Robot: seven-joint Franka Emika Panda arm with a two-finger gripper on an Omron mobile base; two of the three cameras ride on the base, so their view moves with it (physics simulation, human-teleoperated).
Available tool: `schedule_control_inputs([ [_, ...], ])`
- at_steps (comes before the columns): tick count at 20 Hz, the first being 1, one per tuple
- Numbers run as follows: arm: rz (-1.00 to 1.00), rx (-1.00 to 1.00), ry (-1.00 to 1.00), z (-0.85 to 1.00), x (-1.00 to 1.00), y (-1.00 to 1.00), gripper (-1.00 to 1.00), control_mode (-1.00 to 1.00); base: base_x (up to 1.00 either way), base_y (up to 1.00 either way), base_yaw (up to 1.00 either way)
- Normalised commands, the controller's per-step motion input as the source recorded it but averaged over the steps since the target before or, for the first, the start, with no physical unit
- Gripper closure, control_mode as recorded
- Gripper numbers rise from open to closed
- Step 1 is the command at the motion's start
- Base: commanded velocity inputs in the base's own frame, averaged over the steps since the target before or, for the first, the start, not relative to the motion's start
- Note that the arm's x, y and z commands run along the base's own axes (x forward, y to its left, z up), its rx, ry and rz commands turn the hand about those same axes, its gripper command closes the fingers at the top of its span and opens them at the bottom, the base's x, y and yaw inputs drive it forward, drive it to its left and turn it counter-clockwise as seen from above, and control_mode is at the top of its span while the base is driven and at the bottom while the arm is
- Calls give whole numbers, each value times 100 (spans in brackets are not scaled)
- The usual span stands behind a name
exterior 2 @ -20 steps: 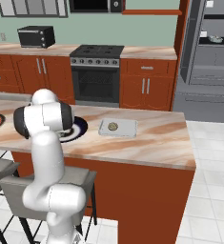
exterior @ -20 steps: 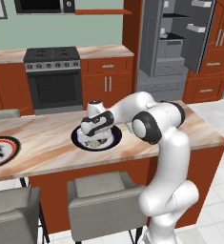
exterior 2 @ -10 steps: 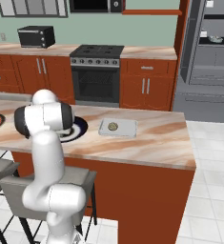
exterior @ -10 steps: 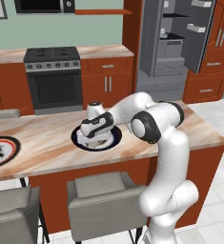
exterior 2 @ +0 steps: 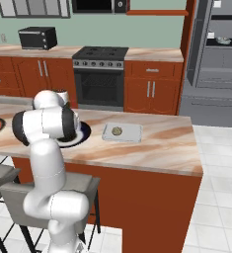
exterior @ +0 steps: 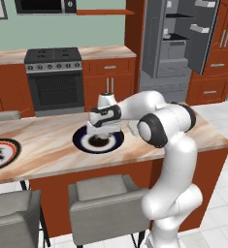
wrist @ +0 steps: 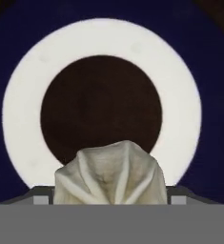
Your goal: Place two dumplings into each of the tupperware containers and then place the containers in the fridge.
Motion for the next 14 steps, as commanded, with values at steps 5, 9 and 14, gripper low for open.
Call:
schedule_control_inputs([
  [5, 0, 5, 0, 27, 23, -95, 100, -100, 0, 0, 0],
  [9, 0, 3, 0, 5, 28, -99, 100, -100, 0, 0, 0],
  [14, 0, 2, 0, -1, 43, -93, 100, -100, 0, 0, 0],
])
